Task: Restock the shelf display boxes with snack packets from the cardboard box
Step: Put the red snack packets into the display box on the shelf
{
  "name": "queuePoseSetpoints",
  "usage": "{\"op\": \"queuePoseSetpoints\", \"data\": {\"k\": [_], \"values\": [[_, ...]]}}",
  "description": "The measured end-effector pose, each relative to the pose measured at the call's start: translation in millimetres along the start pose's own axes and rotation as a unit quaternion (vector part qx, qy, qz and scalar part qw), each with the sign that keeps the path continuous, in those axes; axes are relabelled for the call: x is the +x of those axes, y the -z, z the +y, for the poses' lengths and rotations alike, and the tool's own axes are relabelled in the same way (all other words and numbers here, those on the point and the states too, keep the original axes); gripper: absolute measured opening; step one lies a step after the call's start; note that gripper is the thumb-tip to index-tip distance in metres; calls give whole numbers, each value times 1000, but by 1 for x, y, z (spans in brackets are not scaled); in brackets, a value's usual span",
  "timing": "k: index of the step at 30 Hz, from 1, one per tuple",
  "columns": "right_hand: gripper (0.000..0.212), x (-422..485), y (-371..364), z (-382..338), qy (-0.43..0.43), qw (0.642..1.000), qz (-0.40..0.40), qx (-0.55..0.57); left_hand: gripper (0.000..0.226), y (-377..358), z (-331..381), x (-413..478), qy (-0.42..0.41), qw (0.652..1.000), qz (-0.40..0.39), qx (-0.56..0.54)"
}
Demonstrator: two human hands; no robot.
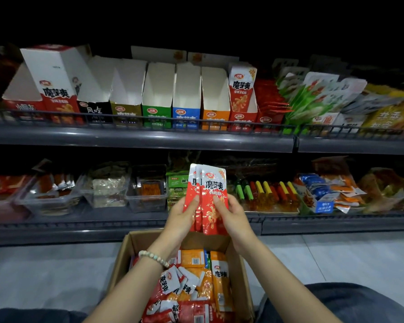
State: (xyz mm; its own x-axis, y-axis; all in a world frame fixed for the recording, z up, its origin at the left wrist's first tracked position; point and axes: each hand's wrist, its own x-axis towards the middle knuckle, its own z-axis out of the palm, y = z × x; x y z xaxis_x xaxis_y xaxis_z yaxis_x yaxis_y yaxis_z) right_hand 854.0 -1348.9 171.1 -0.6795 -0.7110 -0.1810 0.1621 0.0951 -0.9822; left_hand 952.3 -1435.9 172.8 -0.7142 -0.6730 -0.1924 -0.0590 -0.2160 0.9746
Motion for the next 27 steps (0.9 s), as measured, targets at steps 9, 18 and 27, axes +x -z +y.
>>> {"op": "queuePoseSetpoints", "data": {"k": [9, 18, 27], "values": [[25, 11, -12, -48, 94, 995, 15, -27, 32, -19, 51, 10, -57, 994, -75, 50], [89, 47, 31, -167, 216, 965, -120, -85, 40, -8, 132, 37, -78, 981, -149, 93], [77, 82, 63, -253, 219, 934, -173, -223, 35, -33, 190, 81, -125, 959, -194, 163]]}}
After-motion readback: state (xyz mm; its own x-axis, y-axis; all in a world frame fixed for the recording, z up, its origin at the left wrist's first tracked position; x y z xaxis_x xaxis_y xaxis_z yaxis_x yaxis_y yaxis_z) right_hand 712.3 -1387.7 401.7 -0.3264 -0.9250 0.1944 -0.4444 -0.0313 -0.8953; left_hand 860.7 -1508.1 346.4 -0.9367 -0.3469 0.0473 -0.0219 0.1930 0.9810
